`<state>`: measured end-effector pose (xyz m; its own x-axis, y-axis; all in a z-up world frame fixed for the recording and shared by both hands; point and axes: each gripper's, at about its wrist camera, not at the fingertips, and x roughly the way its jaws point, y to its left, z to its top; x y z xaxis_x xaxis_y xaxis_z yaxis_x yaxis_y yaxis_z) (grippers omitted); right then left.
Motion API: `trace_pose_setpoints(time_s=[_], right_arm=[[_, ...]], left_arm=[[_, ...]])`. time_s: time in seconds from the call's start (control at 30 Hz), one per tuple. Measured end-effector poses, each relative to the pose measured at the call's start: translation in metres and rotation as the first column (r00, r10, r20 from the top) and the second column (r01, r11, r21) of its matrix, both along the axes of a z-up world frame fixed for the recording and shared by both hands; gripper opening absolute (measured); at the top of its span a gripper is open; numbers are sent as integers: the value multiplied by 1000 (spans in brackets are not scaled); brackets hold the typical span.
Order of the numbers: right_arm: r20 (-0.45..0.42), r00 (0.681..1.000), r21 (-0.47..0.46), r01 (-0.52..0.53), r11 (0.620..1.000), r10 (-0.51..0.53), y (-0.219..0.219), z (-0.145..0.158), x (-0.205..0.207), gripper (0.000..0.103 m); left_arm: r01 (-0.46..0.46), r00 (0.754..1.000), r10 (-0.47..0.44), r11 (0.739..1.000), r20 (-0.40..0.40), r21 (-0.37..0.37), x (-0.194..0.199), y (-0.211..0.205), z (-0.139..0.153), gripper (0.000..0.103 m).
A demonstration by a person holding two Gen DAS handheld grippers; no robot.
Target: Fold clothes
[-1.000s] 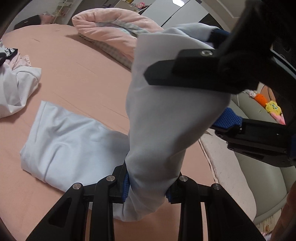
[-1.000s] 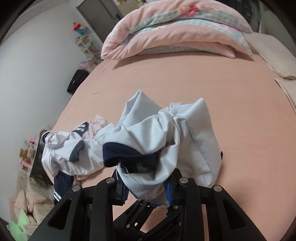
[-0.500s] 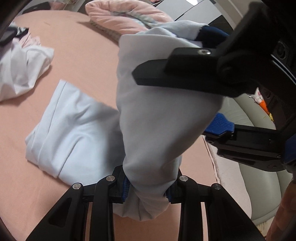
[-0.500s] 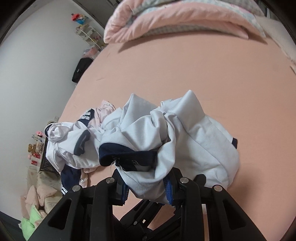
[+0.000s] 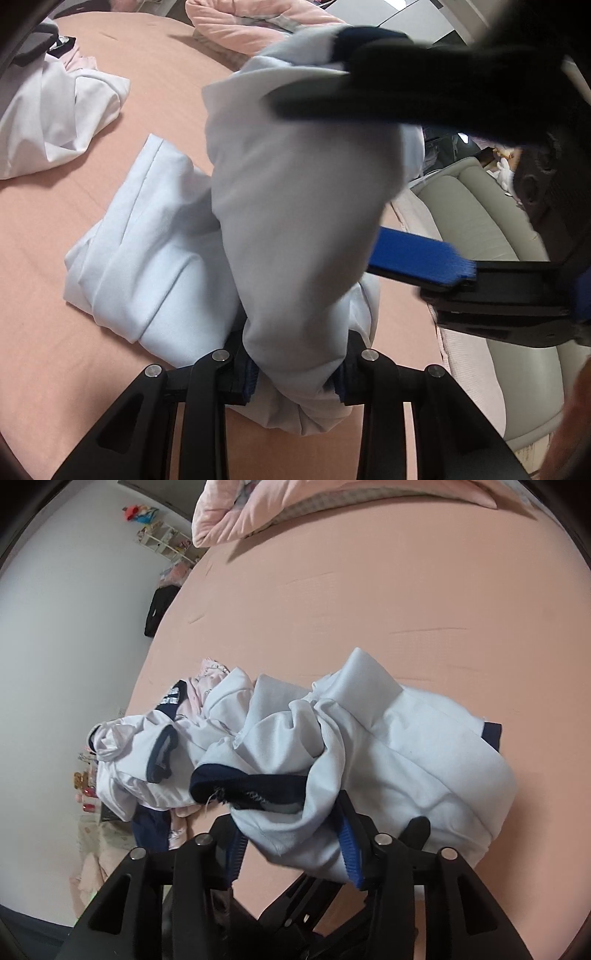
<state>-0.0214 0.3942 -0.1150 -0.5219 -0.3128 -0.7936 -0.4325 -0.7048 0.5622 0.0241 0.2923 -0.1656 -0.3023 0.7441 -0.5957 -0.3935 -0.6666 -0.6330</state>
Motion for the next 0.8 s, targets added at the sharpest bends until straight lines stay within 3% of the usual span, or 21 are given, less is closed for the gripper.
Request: trace_pose_setpoints(time_s=[0.17, 0.23, 0.33, 0.47, 0.53, 0.7, 0.8], right_arm=[[-58, 997, 67, 63, 996, -59, 5, 25, 20, 58], [-112, 988, 31, 110, 993, -106, 16, 31, 34, 59], [-192, 963, -53, 180, 982, -187, 34, 31, 55, 74], [-198, 921, -120, 316, 941, -334, 56, 2, 80, 74], [-210, 890, -215, 362, 907, -405, 67, -20, 94, 74], [-202, 865, -285, 396, 873, -459, 74, -48, 105, 74], [-194, 852, -320, 413, 853, -486, 77, -64, 111, 74]], left_arm=[[1, 1000, -1, 1000, -2, -13, -4, -3, 5, 30], [2, 1000, -2, 1000, 1, -13, -6, -6, 6, 30], [3, 1000, -2, 1000, 14, -9, -10, -9, 9, 30], [4, 999, -4, 1000, 34, -5, -16, -13, 14, 30], [10, 999, -10, 1000, 49, 5, -20, -16, 18, 30], [84, 994, -84, 996, 71, -2, -37, -10, 32, 36], [101, 994, -98, 993, 40, -57, -8, -5, 40, 45]])
